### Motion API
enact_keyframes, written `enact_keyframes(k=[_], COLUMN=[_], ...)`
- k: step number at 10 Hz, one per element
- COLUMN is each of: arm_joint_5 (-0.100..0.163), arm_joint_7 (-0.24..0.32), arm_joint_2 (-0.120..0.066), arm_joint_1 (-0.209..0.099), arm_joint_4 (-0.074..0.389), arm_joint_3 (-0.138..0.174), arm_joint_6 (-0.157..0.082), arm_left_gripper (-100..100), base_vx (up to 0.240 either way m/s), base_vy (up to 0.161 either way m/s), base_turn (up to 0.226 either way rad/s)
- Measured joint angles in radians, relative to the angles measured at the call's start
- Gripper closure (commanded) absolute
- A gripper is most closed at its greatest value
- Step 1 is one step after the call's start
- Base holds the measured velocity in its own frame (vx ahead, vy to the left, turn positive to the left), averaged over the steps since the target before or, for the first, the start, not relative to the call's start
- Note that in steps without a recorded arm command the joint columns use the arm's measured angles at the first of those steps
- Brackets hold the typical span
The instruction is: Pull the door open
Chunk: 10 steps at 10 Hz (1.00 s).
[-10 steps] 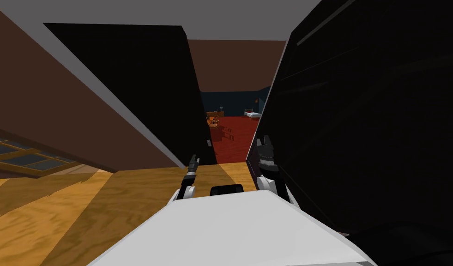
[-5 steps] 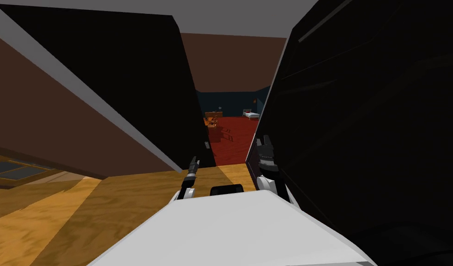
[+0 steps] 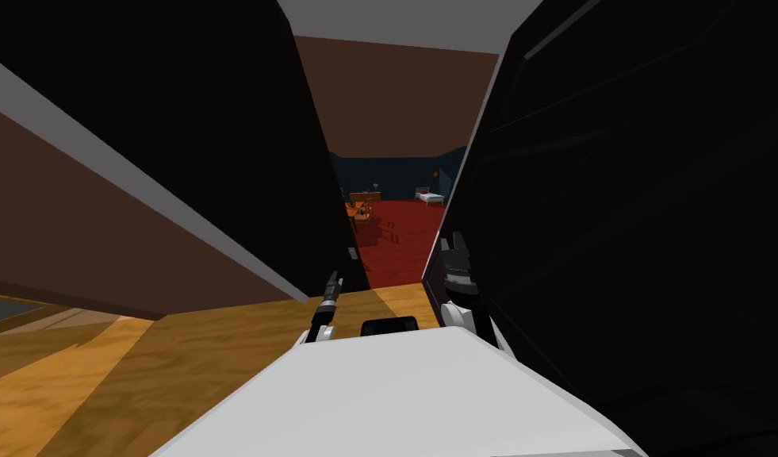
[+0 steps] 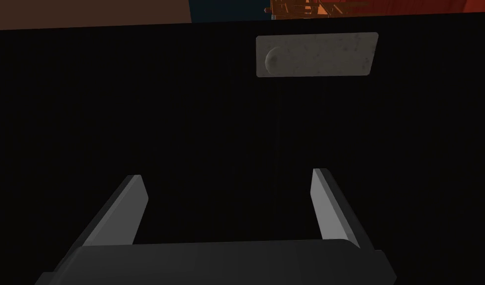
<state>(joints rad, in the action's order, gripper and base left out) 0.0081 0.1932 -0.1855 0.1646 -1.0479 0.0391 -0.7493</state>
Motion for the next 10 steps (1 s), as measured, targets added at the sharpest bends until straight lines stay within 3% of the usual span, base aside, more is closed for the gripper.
enact_keyframes(k=[6, 10], arm_joint_5=[0.002, 0.014], arm_joint_7=[0.005, 0.014], arm_joint_2=[-0.013, -0.03], arm_joint_1=[-0.04, -0.047], arm_joint_4=[0.148, 0.181], arm_joint_3=[-0.001, 0.017], arm_joint_6=[-0.04, -0.057], arm_left_gripper=[-100, -100], base_vx=[0.138, 0.185], base_vy=[0.018, -0.016], base_turn=[-0.05, -0.109])
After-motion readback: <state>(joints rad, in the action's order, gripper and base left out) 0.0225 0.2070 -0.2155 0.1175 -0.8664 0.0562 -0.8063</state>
